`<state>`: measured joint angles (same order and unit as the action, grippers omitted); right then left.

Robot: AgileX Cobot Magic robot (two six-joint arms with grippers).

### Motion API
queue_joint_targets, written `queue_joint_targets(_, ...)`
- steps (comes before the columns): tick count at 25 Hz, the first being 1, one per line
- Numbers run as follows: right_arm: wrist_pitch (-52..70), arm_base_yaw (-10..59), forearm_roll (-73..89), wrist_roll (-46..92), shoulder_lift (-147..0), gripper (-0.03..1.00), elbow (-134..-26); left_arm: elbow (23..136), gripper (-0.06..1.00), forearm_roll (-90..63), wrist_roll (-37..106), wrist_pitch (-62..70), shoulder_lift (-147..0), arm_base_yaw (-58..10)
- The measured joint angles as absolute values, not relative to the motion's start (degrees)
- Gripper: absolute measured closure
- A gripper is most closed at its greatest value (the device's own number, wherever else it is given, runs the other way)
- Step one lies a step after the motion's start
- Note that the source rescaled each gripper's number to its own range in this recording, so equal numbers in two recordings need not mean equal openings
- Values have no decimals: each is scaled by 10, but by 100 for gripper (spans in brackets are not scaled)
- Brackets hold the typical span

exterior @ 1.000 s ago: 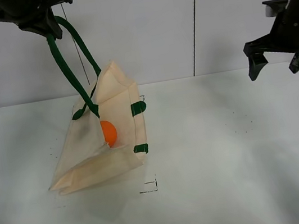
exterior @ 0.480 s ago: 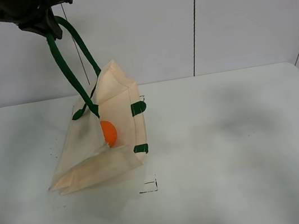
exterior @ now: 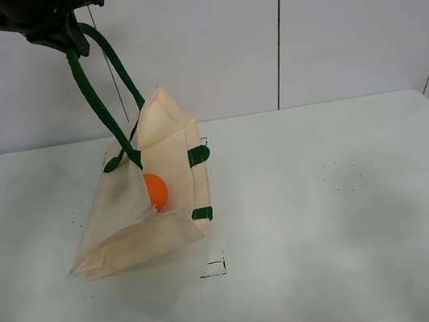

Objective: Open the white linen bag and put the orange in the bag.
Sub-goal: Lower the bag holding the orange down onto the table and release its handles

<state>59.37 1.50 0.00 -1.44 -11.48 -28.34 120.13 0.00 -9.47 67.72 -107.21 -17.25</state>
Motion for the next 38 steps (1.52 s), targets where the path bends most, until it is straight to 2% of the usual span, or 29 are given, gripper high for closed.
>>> queue_joint_targets(7, 590, 15, 0, -13, 1, -3, -282, 1201, 94, 0, -94, 677, -1072, -172)
queue_joint_targets(21, 590, 15, 0, -13, 2, -3, -281, 1199, 94, -19, -94, 677, -1082, -172)
queue_joint_targets(38, 590, 15, 0, -13, 2, -3, -281, 1159, 94, -57, -94, 621, -1317, -201)
